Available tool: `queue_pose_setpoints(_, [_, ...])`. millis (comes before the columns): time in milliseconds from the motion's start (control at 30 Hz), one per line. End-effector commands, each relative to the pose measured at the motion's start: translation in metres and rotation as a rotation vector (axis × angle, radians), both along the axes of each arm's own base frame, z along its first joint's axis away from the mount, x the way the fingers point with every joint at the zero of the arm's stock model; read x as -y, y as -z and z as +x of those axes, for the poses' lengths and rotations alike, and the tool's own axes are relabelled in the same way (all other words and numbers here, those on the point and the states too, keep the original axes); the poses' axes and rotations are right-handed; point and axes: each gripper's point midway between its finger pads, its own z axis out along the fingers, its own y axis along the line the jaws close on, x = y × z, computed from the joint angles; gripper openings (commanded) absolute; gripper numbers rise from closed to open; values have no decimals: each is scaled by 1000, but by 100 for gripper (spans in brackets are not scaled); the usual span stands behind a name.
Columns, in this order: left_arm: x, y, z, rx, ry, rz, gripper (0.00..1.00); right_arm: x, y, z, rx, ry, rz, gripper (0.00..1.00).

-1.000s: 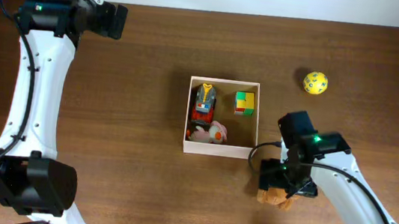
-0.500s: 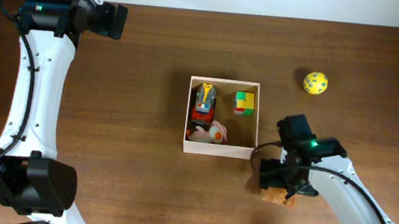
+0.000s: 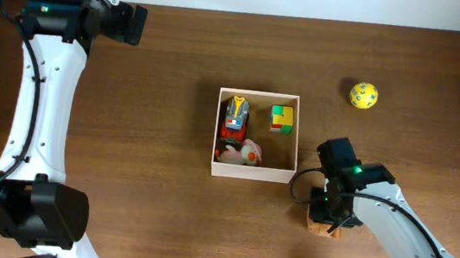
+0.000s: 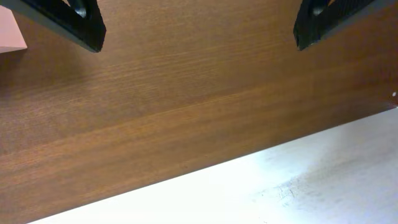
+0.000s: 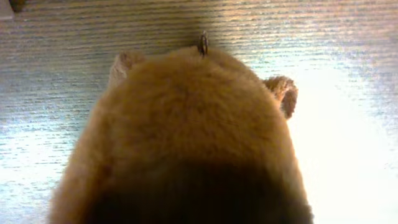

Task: Pack container
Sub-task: 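Close the right gripper on the teddy bear's head, then lift the teddy bear with the right gripper and carry it over the box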

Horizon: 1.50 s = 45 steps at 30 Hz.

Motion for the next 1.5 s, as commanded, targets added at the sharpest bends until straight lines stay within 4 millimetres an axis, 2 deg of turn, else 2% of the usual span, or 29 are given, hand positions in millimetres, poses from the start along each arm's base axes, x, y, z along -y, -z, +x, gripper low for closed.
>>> queue_pose_setpoints(0, [1,-10,1,25,-7,-5,99,-3,-1,2,-4,-6,9,35])
queue_pose_setpoints(133, [1,-10,1,25,-7,-5,99,2,-27,26,69,-7,-42,33])
queue_pose_setpoints(233, [1,-10,1,25,-7,-5,99,11,-64,51,148,-20,-111,29])
queue_pose_setpoints(333, [1,-10,1,25,-7,-5,99,12,-114,78,249,-55,-138,27])
queue_pose_setpoints(533, [1,-10,1,25,-7,-5,99,0,-202,118,473,-96,-91,21])
queue_pose_setpoints(600, [1,-10,1,25,-7,-5,99,-9,-223,126,532,-155,-52,20])
queue_pose_setpoints(700, [1,-10,1,25,-7,-5,99,-29,-244,134,596,-273,28,20])
queue_pose_setpoints(767, [1,-10,1,25,-7,-5,99,-48,-249,135,617,-394,105,20])
queue_pose_setpoints(867, [1,-10,1,25,-7,-5,99,-66,-249,133,621,-521,175,19])
queue_pose_setpoints(1133, [1,-10,1,25,-7,-5,99,-76,-234,141,589,-682,175,13])
queue_pose_setpoints(1233, [1,-10,1,25,-7,-5,99,-89,-227,140,573,-752,238,12])
queue_pose_setpoints(1467, [1,-10,1,25,-7,-5,99,-101,-195,147,477,-770,291,11])
